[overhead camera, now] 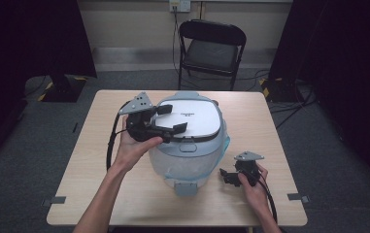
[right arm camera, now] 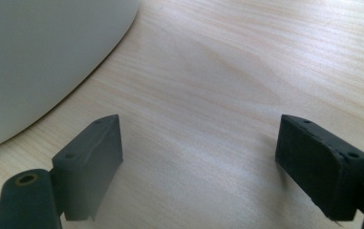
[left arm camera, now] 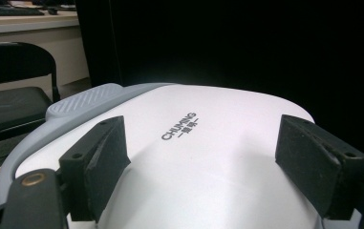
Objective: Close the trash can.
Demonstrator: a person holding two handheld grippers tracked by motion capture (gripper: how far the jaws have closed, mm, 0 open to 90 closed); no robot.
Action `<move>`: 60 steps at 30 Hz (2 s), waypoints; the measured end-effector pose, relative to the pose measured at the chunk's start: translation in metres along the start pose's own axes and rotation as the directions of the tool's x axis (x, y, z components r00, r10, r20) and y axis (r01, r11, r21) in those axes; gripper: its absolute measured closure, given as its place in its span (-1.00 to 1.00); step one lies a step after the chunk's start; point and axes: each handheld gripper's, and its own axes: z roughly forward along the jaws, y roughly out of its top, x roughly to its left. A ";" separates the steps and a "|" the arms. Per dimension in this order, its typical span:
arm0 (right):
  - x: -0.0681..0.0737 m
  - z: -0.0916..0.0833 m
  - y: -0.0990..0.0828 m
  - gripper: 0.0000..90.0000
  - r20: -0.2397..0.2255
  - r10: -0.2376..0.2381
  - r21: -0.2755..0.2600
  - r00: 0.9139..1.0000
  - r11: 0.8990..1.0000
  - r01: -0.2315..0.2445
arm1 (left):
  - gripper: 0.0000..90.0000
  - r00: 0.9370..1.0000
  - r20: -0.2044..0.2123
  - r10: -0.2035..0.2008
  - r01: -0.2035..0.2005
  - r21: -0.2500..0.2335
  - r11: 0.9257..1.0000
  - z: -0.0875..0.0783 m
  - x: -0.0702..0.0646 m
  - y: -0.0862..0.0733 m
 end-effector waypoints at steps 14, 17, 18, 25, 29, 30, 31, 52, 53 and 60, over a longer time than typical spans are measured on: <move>0.000 0.000 0.000 -0.67 0.000 0.000 0.000 1.000 1.000 0.000 | -0.65 0.997 -0.029 0.067 -0.065 0.042 0.997 0.003 -0.010 -0.005; 0.000 0.000 0.000 -0.67 0.000 0.000 0.000 1.000 1.000 0.000 | -0.65 0.997 -0.030 0.068 -0.067 0.044 0.997 0.003 -0.010 -0.005; 0.000 0.000 0.000 -0.67 -0.001 0.000 0.000 1.000 1.000 0.000 | -0.65 0.996 -0.032 0.078 -0.077 0.050 0.996 0.003 -0.010 -0.004; 0.000 0.000 0.000 -0.67 0.001 0.000 -0.001 1.000 1.000 0.000 | -0.65 0.993 -0.042 0.109 -0.106 0.063 0.992 0.004 -0.012 -0.002; 0.000 0.000 0.000 -0.67 0.001 0.001 0.000 1.000 1.000 -0.001 | -0.62 0.990 -0.069 0.127 -0.120 0.099 0.988 0.004 -0.017 -0.001; 0.000 0.000 0.000 -0.67 0.000 0.001 0.000 1.000 1.000 -0.001 | -0.60 0.984 -0.079 0.161 -0.153 0.107 0.983 0.004 -0.019 -0.001; 0.000 0.000 0.000 -0.67 0.001 0.001 0.000 1.000 1.000 -0.001 | -0.59 0.987 -0.072 0.141 -0.133 0.098 0.986 0.005 -0.018 -0.001; 0.000 0.000 0.000 -0.67 0.000 0.001 0.000 1.000 1.000 -0.001 | -0.55 0.988 -0.132 -0.076 0.067 -0.069 0.995 -0.051 0.030 -0.014; 0.000 0.000 0.000 -0.67 0.000 0.001 0.000 1.000 1.000 -0.001 | -0.55 0.986 -0.148 -0.079 0.069 -0.073 0.995 -0.055 0.032 -0.015; 0.000 0.000 0.000 -0.67 0.000 0.001 0.000 1.000 1.000 -0.001 | -0.52 0.956 -0.257 -0.139 0.117 -0.098 0.988 -0.082 0.050 -0.029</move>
